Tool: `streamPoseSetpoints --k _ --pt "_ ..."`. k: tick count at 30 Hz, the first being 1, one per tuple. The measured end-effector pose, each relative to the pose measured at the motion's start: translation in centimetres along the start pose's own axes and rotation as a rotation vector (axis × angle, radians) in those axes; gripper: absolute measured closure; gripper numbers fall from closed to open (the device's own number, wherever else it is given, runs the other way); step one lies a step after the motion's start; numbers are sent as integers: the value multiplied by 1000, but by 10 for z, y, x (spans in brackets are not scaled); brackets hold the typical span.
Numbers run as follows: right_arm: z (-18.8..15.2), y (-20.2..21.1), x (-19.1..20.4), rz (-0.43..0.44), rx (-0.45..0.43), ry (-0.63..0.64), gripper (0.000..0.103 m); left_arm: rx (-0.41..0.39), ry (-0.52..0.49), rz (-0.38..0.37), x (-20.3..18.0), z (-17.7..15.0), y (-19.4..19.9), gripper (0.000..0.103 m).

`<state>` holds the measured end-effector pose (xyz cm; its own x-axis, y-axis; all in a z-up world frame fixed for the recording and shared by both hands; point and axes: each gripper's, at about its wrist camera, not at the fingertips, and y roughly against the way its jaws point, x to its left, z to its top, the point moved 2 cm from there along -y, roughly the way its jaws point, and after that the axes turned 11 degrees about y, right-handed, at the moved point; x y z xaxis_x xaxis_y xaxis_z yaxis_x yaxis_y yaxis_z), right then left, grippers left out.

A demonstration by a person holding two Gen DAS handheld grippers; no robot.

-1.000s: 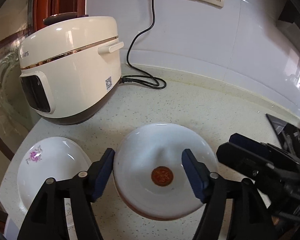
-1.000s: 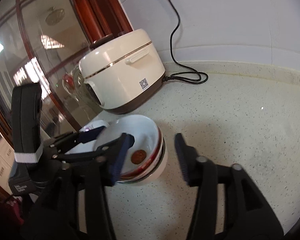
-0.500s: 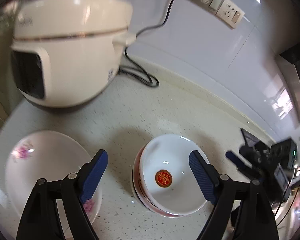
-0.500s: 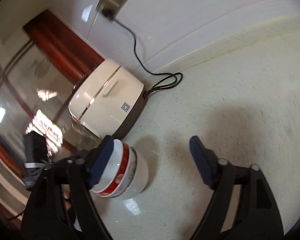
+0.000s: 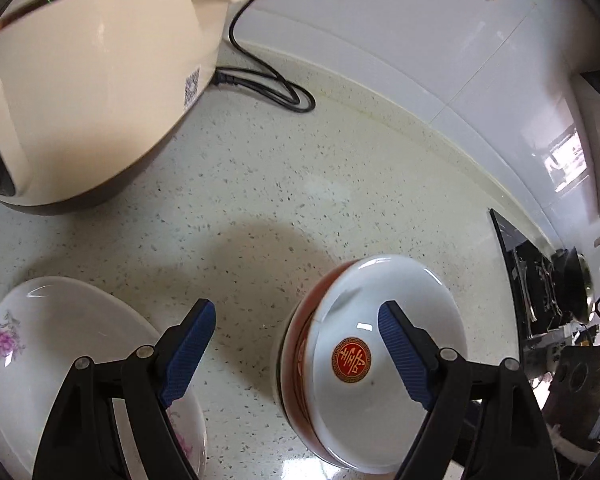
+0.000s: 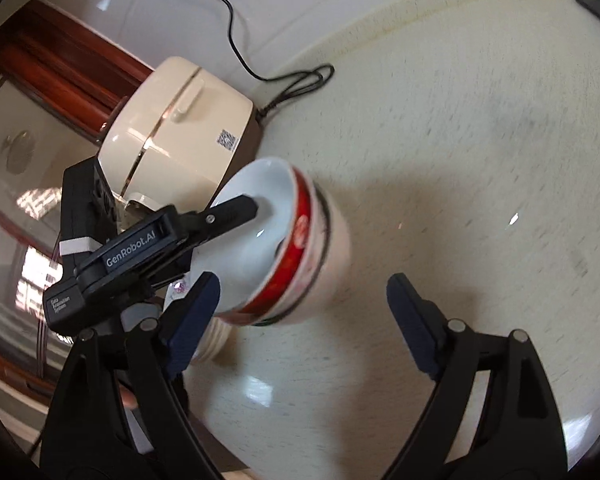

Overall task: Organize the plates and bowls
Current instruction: 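Close both grippers on the rims of the nested bowls and lift, then carry the nested bowls with both grippers onto the rose-print plate stack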

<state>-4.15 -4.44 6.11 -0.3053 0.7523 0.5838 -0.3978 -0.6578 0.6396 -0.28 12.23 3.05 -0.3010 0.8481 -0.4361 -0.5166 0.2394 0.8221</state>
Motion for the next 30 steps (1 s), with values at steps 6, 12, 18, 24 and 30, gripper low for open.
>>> streamPoseSetpoints --k 6,12,18,24,30 --pt "-2 -15 -2 -9 -14 -115 16 -1 -38 19 0 0 -5 19" --pt "-9 -29 -2 -26 -12 -173 16 22 -33 13 0 -2 -18 20" --pt "-16 -30 -13 0 -22 -221 22 -1 -40 -23 -5 -9 -21 38" --pt "-18 -25 -12 34 -61 -213 42 -26 -65 -42 -10 -15 -11 55" --pt "-25 -17 -14 38 -73 -235 44 -12 -72 -38 -13 -19 -10 56"
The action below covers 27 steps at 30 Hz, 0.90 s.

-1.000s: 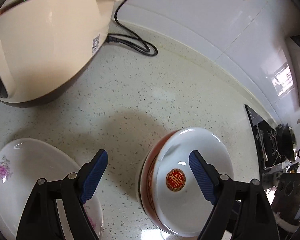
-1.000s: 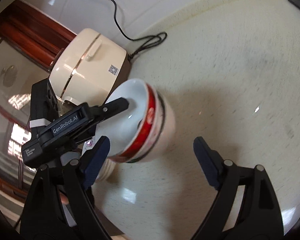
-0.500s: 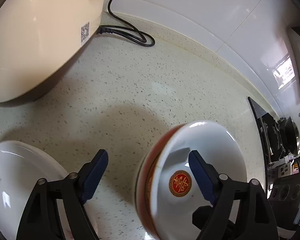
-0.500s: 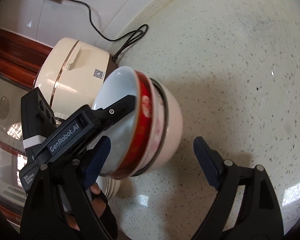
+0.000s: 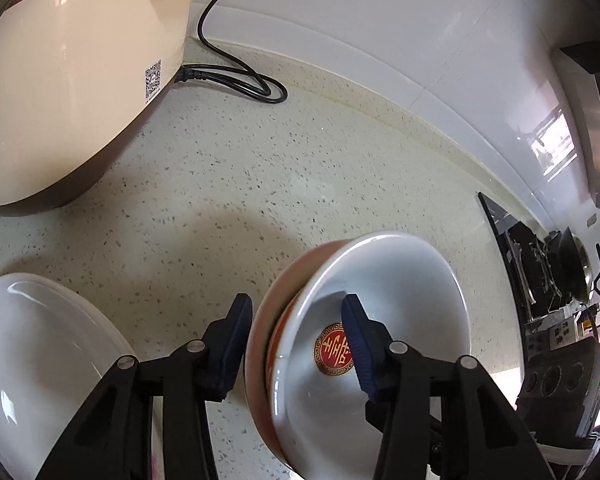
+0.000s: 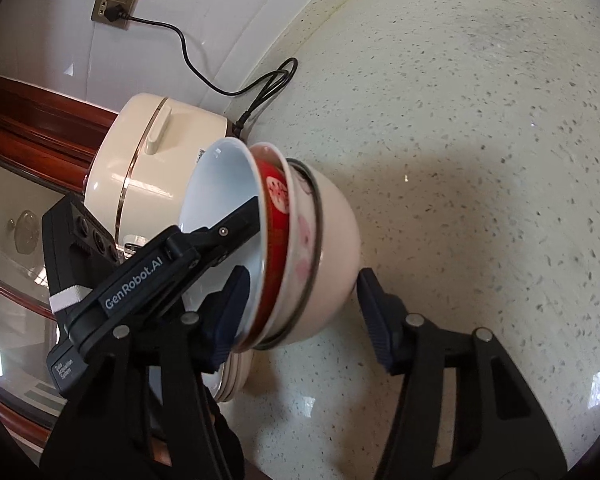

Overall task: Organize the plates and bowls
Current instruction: 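Carry the nested bowls with both grippers onto the rose-print plate stack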

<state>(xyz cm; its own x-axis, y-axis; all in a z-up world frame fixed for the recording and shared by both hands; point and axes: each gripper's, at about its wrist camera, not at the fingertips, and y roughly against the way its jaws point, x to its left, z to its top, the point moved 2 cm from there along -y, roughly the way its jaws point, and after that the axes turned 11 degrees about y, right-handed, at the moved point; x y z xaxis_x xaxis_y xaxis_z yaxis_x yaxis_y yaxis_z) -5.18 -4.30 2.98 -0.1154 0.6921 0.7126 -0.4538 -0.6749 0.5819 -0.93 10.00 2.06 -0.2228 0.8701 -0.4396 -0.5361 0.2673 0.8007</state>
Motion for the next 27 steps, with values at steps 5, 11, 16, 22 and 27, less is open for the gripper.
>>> streamPoseSetpoints --k 5,11,16,22,27 --pt "-4 2 -2 1 -8 -7 44 -3 -9 -2 -4 -11 4 56" --pt "-13 14 -4 -1 -7 -8 44 -13 -22 -5 -11 -27 8 56" --pt "-20 21 0 -6 -15 -1 44 -28 -34 -11 -13 -37 16 56" --pt "-23 28 11 1 -26 20 44 -60 -33 -22 -9 -43 34 55" --pt "-26 28 26 20 -24 48 44 -104 -30 -18 -2 -42 52 53"
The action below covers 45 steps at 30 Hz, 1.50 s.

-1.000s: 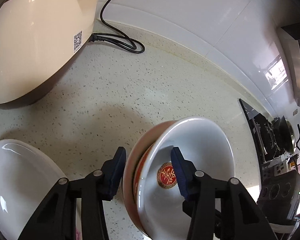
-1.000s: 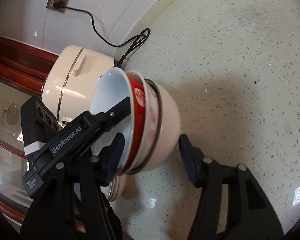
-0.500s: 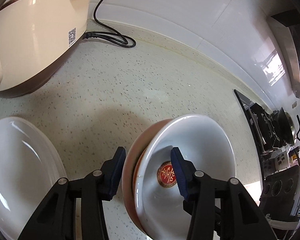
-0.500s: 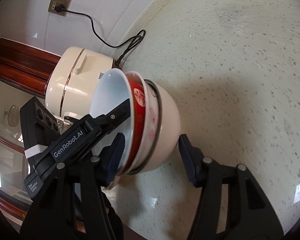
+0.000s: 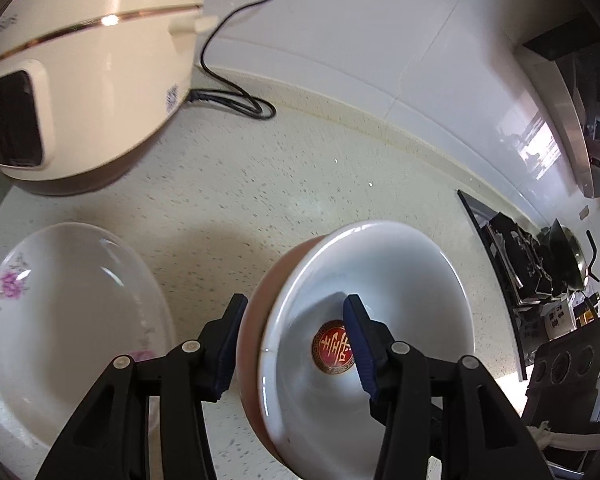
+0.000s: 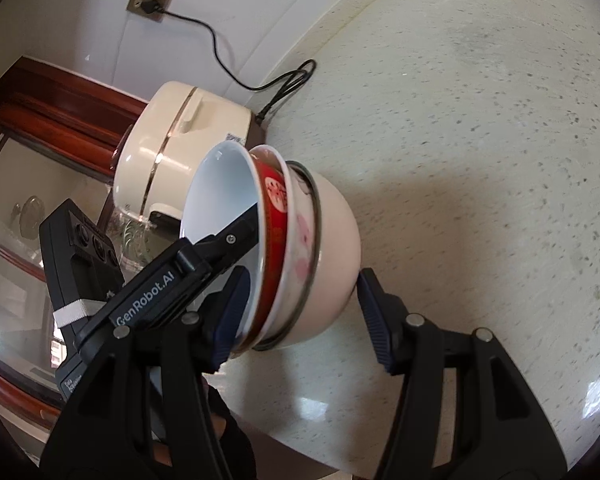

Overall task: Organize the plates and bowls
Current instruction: 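Carry the nested bowls with both grippers onto the rose-print plate stack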

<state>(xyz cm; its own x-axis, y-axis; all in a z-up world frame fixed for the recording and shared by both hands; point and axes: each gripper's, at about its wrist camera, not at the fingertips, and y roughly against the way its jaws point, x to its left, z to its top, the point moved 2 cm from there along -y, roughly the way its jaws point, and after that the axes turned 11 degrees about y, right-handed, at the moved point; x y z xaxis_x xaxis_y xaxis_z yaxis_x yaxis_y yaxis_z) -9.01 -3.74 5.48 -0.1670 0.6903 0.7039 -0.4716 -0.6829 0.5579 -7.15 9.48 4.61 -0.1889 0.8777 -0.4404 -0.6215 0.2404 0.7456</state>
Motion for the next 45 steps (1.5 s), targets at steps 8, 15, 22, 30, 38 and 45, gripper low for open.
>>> streamPoseSetpoints --k 8,15,22,30,38,45 --pt "-6 -12 32 37 15 45 44 -61 25 3 18 8 26 51" --pt "-3 -25 58 59 26 85 44 -95 70 -1 44 18 42 49" --pt "-4 -51 87 82 68 126 44 -122 132 16 83 31 59 49" --pt "-13 -86 116 117 130 165 44 -158 192 48 124 39 77 47" --pt "-17 -105 125 117 158 167 44 -154 214 53 135 39 75 46" --pt "-20 -114 124 108 172 162 44 -142 222 56 145 41 71 46"
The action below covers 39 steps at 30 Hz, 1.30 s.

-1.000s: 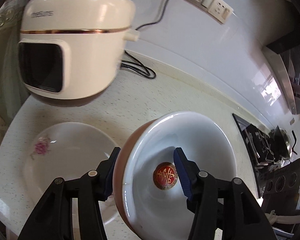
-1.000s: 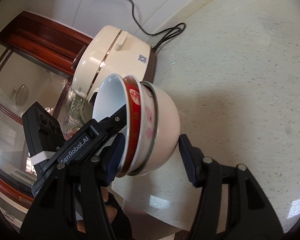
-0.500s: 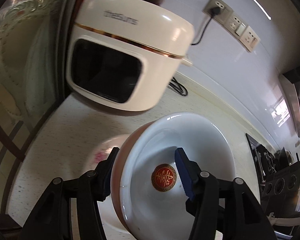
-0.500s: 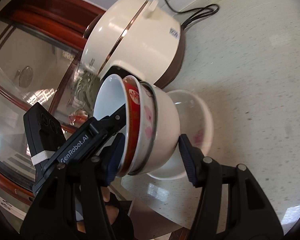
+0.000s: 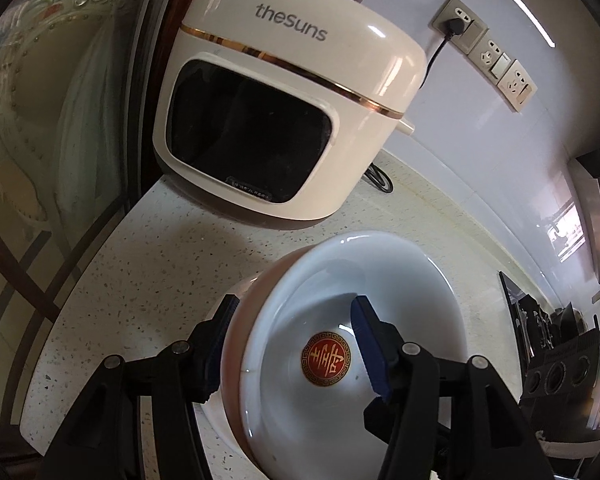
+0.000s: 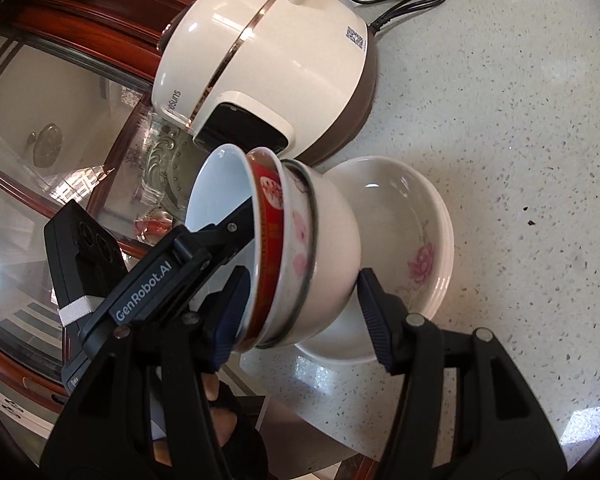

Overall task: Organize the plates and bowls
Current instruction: 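Carry the nested bowls with both grippers onto the rose-print plate stack, then lower the nested bowls onto the plates and open both grippers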

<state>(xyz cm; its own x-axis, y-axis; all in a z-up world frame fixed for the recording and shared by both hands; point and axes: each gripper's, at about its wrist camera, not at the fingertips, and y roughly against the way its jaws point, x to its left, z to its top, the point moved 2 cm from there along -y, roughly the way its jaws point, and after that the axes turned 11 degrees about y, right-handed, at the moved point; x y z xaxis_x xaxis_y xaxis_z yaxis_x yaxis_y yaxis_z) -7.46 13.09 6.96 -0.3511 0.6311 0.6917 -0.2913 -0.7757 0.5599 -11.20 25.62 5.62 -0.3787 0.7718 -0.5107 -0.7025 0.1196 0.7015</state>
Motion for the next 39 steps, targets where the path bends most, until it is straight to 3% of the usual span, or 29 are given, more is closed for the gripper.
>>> streamPoseSetpoints --k 16,21,25,28,34,39 --pt "4 -15 -19 14 24 -33 42 9 -1 10 -2 2 -17 46" --pt "6 -14 -21 14 28 -19 40 -33 -6 18 -1 3 -15 30" --pt "8 -11 -19 -17 26 26 38 -53 -5 13 2 2 -15 27" --pt "9 0 -16 -60 -34 47 21 -77 -8 3 2 2 -12 23" --pt "14 32 -20 -142 -153 76 16 -126 -26 20 -2 1 -6 20" --pt "8 48 -30 -175 -192 76 15 -150 -34 25 -4 -3 -2 20"
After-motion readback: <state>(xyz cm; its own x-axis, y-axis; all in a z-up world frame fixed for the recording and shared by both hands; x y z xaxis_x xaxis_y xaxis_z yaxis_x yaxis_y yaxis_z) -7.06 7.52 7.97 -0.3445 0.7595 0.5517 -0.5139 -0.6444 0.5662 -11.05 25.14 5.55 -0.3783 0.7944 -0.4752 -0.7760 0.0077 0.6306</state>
